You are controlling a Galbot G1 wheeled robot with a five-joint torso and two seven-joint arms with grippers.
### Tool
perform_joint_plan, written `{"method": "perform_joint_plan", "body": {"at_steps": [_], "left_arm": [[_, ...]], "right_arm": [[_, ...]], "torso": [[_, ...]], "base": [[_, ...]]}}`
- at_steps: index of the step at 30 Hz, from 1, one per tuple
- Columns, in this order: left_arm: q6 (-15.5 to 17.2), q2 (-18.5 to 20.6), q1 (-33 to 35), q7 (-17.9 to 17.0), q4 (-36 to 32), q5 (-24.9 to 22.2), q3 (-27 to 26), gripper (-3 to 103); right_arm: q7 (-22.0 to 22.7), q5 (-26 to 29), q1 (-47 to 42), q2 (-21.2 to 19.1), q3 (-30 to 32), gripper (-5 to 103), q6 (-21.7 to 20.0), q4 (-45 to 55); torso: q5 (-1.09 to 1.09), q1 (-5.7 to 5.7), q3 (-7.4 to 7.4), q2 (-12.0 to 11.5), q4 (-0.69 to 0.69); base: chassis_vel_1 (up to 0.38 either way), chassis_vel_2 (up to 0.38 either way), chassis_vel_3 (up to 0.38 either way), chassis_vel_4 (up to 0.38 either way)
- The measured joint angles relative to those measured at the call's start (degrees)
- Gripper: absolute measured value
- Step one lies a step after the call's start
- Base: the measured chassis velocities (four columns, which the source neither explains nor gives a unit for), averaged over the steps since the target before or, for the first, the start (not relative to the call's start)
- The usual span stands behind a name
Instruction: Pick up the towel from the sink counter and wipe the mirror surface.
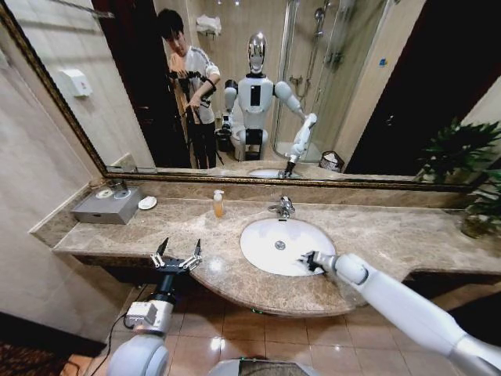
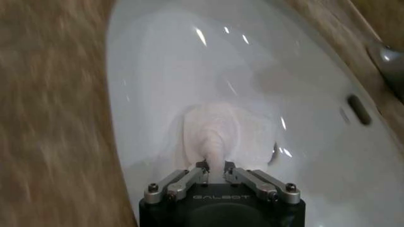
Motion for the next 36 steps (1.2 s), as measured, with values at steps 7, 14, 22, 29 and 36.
{"method": "perform_joint_plan", "body": {"at_steps": [7,14,22,29,36], "left_arm": [[0.0,0.0,0.0,0.0,0.0,0.0,0.0,100],[0.0,0.0,0.0,0.0,0.0,0.0,0.0,100],[0.0,0.0,0.0,0.0,0.0,0.0,0.0,100],[0.0,0.0,0.0,0.0,0.0,0.0,0.0,100],[0.0,0.0,0.0,0.0,0.0,0.0,0.0,100]], "right_arm": [[0.9,-0.7,4.6,7.7,0.4,9,1.0,-11.5],[1.3,-2.1,6.5,10.0,2.3,9,3.3,-18.1],[0.7,-2.5,5.3,9.4,2.2,9,3.8,-15.6],[1.6,1.1,3.8,8.4,-1.3,9,1.3,-7.1],[3.8,1.0,6.6,13.5,-1.8,9,1.7,-13.0]], "torso": [[0.04,0.00,0.01,0.0,0.03],[-0.03,0.01,0.01,0.0,-0.02],[-0.01,0.01,0.01,0.0,0.00],[-0.01,-0.01,0.00,0.0,0.00],[-0.01,0.00,0.00,0.0,0.01]], "base": [[0.000,0.000,0.000,0.000],[0.000,0.000,0.000,0.000],[0.000,0.000,0.000,0.000],[0.000,0.000,0.000,0.000],[0.000,0.000,0.000,0.000]]}}
